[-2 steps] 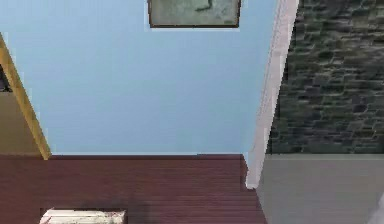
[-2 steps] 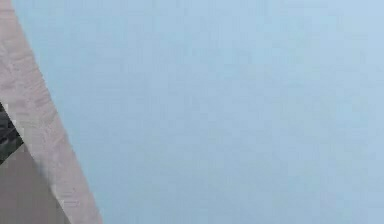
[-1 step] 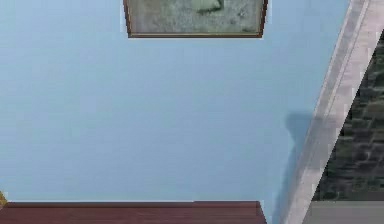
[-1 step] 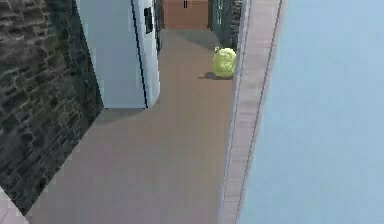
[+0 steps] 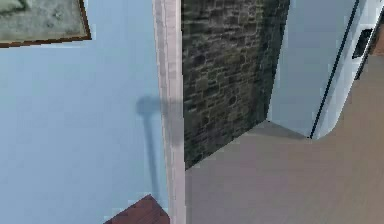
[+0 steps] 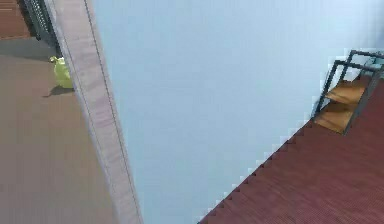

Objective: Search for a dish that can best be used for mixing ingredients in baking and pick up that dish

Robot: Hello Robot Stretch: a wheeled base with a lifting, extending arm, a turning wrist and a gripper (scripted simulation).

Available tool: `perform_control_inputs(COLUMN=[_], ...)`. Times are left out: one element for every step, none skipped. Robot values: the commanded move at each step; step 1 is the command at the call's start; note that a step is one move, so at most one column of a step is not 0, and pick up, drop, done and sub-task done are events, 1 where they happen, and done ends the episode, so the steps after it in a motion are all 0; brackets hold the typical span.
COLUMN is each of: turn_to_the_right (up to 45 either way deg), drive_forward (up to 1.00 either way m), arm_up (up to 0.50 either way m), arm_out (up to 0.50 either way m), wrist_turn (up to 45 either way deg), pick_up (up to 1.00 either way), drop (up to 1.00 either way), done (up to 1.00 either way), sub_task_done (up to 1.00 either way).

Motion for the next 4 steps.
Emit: perform_control_inputs(turn_to_the_right=[0.0, 45.0, 0.0, 45.0], drive_forward=[0.40, 0.00, 0.45, 0.00], arm_up=[0.00, 0.00, 0.00, 0.00], arm_out=[0.00, 0.00, 0.00, 0.00], wrist_turn=[0.0, 0.0, 0.0, 0.0], pick_up=[0.00, 0.00, 0.00, 0.00], drop=[0.00, 0.00, 0.00, 0.00], done=[0.00, 0.00, 0.00, 0.00], sub_task_done=[0.00, 0.00, 0.00, 0.00])
